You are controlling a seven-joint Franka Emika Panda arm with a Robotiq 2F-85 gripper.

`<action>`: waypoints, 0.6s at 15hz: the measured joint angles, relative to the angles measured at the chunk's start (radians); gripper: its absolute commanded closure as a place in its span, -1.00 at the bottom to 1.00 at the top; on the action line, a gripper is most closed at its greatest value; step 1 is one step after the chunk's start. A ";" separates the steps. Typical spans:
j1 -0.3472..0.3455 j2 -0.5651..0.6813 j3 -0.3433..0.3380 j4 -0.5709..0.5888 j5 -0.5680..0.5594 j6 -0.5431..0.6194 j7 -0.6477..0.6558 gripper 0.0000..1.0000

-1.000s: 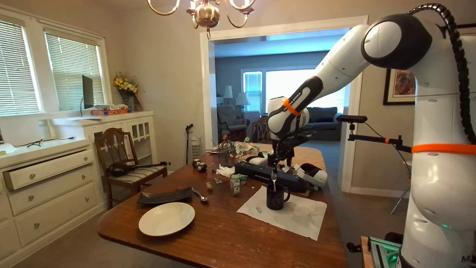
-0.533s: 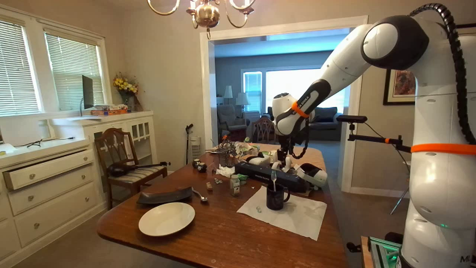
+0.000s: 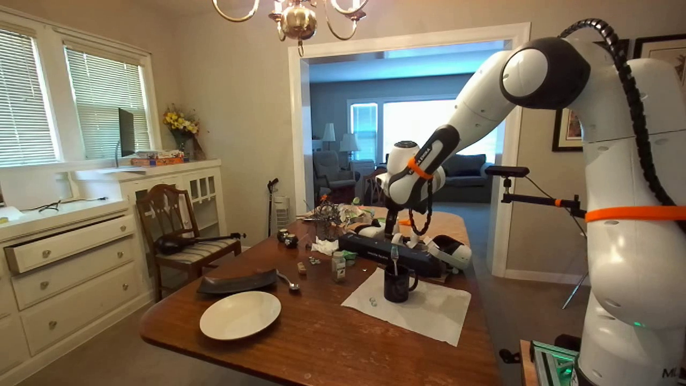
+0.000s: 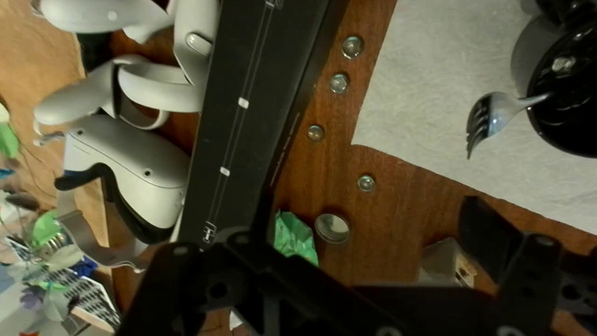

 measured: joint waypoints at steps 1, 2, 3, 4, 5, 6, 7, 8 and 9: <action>-0.009 0.008 0.019 -0.008 0.042 0.014 -0.055 -1.00; -0.018 0.011 0.039 -0.018 0.078 0.017 -0.103 -1.00; -0.025 0.011 0.055 -0.027 0.110 0.017 -0.146 -1.00; -0.032 0.011 0.068 -0.036 0.142 0.017 -0.188 -1.00; -0.041 0.011 0.080 -0.044 0.179 0.016 -0.233 -1.00; -0.050 0.011 0.090 -0.049 0.218 0.015 -0.277 -1.00; -0.059 0.011 0.097 -0.053 0.252 0.009 -0.317 -1.00; -0.066 0.011 0.100 -0.056 0.279 -0.001 -0.350 -1.00; -0.073 0.011 0.101 -0.056 0.303 -0.015 -0.378 -1.00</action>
